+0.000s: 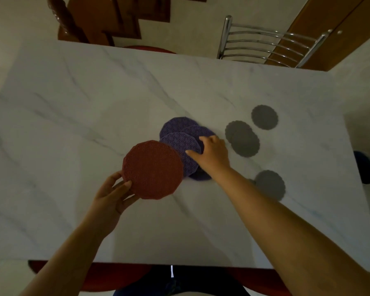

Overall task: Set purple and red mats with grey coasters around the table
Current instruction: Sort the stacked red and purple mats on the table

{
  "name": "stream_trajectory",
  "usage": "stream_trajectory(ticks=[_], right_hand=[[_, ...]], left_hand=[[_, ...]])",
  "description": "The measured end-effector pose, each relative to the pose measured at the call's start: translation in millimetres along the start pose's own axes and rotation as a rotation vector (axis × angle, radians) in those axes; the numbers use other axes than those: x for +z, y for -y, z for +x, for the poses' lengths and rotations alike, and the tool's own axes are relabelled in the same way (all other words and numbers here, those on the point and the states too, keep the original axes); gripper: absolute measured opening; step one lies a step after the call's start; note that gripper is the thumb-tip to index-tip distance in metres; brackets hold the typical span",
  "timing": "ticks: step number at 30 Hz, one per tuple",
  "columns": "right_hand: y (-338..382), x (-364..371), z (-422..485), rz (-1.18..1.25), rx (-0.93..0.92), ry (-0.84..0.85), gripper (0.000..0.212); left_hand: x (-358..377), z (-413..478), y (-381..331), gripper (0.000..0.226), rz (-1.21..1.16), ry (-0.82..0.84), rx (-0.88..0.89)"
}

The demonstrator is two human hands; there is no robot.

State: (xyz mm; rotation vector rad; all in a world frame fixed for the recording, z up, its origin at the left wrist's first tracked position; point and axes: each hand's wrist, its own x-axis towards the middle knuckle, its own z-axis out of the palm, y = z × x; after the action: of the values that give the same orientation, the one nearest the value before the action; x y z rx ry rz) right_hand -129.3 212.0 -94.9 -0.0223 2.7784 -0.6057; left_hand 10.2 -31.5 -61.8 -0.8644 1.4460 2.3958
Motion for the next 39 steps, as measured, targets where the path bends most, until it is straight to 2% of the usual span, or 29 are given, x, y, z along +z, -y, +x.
stream_trajectory(ticks=[2,4,8,13,19,24,26,28,33,39], right_hand=[[6.8,8.5,-0.3,-0.110,0.011,0.031,0.073],[10.8,13.5,-3.0,-0.146,0.023,0.011,0.068],[14.4,18.2,-9.7,-0.004,0.033,-0.084,0.057],[6.8,-9.3,-8.5,0.477,0.120,-0.008,0.033],[-15.0,-66.7,-30.3,1.113,0.241,-0.011,0.026],[-0.7,-64.9,-59.2,1.411,0.233,0.141,0.026],[6.7,-53.5,-69.8,1.413,0.231,0.209,0.025],[10.3,-40.3,-77.7,1.299,0.220,0.229,0.026],[11.9,-26.3,-86.9,0.908,0.115,-0.066,0.024],[8.3,-23.5,-95.1,0.961,0.152,-0.010,0.032]], left_hand=[[-1.1,0.1,-0.3,0.030,-0.009,-0.007,0.005],[-2.6,-1.3,0.8,0.029,-0.015,-0.013,0.008],[-6.7,-5.2,4.4,0.029,-0.046,-0.021,0.011],[-11.7,-5.7,2.7,0.031,-0.068,-0.007,0.015],[-13.5,-4.9,0.5,0.030,-0.097,0.033,0.006],[-2.7,-1.1,3.8,0.029,-0.108,0.094,-0.022],[2.6,-1.2,5.8,0.027,-0.113,0.134,-0.031],[6.5,-1.9,7.5,0.031,-0.128,0.185,-0.036],[15.6,-1.0,6.3,0.031,-0.160,0.279,-0.045],[22.5,-2.6,7.1,0.031,-0.160,0.319,-0.090]])
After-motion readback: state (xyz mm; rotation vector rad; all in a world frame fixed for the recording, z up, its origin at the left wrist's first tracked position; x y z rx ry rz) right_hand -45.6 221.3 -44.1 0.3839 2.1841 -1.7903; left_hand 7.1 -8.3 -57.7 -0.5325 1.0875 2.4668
